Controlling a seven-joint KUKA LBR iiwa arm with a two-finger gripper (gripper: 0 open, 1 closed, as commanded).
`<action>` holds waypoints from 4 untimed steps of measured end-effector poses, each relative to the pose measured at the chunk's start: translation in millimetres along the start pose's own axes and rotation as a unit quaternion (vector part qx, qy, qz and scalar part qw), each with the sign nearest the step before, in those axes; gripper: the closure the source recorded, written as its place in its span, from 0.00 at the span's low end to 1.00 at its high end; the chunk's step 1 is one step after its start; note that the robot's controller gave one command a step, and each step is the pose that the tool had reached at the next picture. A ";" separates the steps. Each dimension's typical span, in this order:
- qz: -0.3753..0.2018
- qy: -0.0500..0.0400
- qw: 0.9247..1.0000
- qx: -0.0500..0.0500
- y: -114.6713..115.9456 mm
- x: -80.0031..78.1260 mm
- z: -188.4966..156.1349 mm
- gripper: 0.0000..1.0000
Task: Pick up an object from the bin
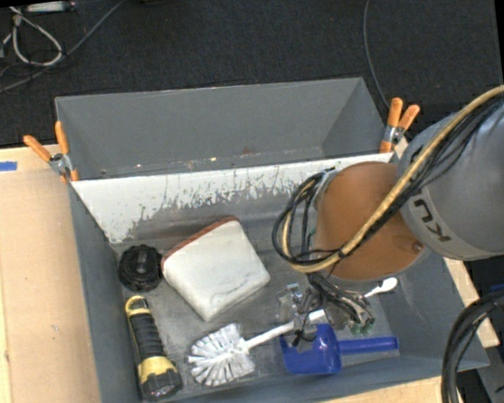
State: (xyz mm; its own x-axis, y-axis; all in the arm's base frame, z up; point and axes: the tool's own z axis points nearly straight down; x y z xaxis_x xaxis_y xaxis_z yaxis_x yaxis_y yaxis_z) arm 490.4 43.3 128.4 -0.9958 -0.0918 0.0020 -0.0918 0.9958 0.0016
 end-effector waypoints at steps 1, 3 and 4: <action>0.031 0.003 1.000 -0.001 -67.3 5.8 55.6 1.00; 0.032 0.002 0.999 -0.001 -67.4 5.8 55.6 1.00; 0.032 0.002 0.999 -0.001 -67.4 5.8 55.6 1.00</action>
Offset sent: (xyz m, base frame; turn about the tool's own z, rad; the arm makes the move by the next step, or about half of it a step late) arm 0.0000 0.0000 0.0000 0.0000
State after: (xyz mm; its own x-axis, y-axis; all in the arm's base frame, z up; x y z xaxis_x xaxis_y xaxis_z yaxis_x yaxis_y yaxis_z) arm 490.7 -24.3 72.7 -0.9996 -0.0283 0.0071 -0.0283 0.9996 0.0033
